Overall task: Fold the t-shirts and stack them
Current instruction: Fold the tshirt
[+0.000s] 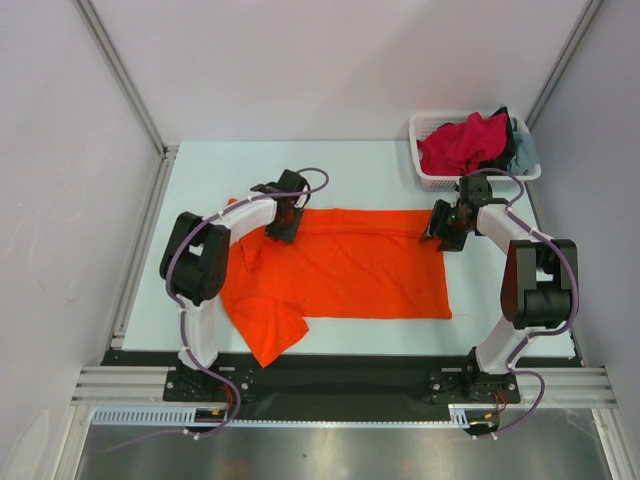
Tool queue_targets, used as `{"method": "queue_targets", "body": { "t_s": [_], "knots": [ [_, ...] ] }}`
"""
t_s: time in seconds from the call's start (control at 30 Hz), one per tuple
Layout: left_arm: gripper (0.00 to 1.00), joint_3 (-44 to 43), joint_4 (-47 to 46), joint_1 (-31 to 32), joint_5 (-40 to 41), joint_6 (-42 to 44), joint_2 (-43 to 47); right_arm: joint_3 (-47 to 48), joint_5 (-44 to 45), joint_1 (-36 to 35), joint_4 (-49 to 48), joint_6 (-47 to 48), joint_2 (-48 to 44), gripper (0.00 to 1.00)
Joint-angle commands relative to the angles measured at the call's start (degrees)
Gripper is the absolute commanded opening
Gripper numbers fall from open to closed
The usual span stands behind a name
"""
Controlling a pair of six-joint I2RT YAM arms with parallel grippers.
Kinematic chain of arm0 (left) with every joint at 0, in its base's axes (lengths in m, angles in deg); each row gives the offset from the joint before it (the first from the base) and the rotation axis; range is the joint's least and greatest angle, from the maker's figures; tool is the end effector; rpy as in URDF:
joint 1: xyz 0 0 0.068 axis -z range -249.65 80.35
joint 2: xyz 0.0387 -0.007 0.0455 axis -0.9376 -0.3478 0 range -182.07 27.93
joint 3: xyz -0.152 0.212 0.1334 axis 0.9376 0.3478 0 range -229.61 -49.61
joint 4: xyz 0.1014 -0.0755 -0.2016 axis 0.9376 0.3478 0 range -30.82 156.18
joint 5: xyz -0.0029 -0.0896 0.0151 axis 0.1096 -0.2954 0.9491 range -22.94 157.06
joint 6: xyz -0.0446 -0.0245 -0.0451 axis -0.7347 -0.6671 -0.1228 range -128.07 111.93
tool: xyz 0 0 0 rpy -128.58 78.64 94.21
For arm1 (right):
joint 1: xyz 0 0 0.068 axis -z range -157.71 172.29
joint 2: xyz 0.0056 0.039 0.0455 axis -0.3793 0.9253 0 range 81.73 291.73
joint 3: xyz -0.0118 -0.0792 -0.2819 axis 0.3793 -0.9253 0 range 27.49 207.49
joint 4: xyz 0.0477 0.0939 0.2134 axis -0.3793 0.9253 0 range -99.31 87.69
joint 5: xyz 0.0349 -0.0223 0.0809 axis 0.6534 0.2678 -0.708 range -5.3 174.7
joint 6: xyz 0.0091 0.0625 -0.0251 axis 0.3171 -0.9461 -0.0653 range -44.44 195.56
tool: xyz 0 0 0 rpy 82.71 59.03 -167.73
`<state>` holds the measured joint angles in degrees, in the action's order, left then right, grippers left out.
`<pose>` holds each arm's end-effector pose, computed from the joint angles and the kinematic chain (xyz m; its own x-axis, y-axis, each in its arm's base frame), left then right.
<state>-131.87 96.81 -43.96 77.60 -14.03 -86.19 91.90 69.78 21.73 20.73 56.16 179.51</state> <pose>0.3644 -0.1642 0.1888 -0.8778 0.3090 -0.3661 0.2788 0.9509 0.1341 0.3316 0.0174 0.2116 -0.8848 0.3124 -0.3457 0.1796 0.9132 0.3658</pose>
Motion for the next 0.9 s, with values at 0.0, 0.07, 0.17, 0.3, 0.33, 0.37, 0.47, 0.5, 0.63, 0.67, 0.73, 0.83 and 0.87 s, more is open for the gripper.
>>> {"method": "queue_targets", "body": {
  "t_s": [0.0,0.07,0.17,0.3,0.33,0.37,0.47,0.5,0.63,0.67,0.73,0.83,0.87],
  "knots": [
    [0.4,-2.3,0.3,-0.4,2.1,1.2,-1.3,0.1,0.1,0.1,0.2,0.9,-1.9,0.59],
    [0.4,-2.1,0.4,-0.5,2.5,1.2,-1.9,0.1,0.2,0.1,0.2,0.9,-2.0,0.59],
    [0.35,-1.6,0.1,-0.6,3.2,1.0,-1.6,-0.2,0.2,0.1,0.1,0.9,-1.8,0.59],
    [0.18,-1.6,0.1,-0.6,4.2,0.9,-0.9,-0.2,0.1,-0.1,-0.2,0.4,-1.3,0.6],
    [0.16,-1.7,0.0,-0.6,4.2,0.9,-0.5,-0.2,0.1,-0.1,-0.2,0.3,-1.2,0.59],
    [0.13,-1.8,0.3,-0.7,4.1,0.9,0.0,-0.1,0.2,-0.3,-0.3,0.2,-1.2,0.59],
    [0.07,-2.8,1.9,-0.6,2.9,0.2,1.6,0.1,0.3,-0.4,-0.2,0.3,-0.9,0.59],
    [0.07,-3.1,2.5,-0.6,2.4,0.0,2.5,0.3,0.3,-0.4,-0.2,0.3,-0.8,0.59],
    [0.02,-3.6,5.3,-0.6,-5.1,-1.2,4.1,0.5,0.4,-0.3,-0.2,0.2,-0.7,0.59],
    [0.01,-2.8,5.7,-0.4,-6.3,-1.7,4.3,0.5,0.3,-0.4,-0.3,0.2,-0.7,0.6],
    [0.0,-2.1,6.2,-0.4,-9.3,-2.1,5.0,0.5,0.2,-0.3,-0.3,0.1,-0.8,0.59],
    [0.0,0.1,6.1,-0.3,-11.6,-2.8,6.3,0.5,0.2,-0.4,-0.5,0.0,-0.9,0.59],
    [0.0,0.9,5.9,-0.3,-12.6,-2.9,6.5,0.4,0.2,-0.3,-0.6,0.0,-0.9,0.59]
  ]
}}
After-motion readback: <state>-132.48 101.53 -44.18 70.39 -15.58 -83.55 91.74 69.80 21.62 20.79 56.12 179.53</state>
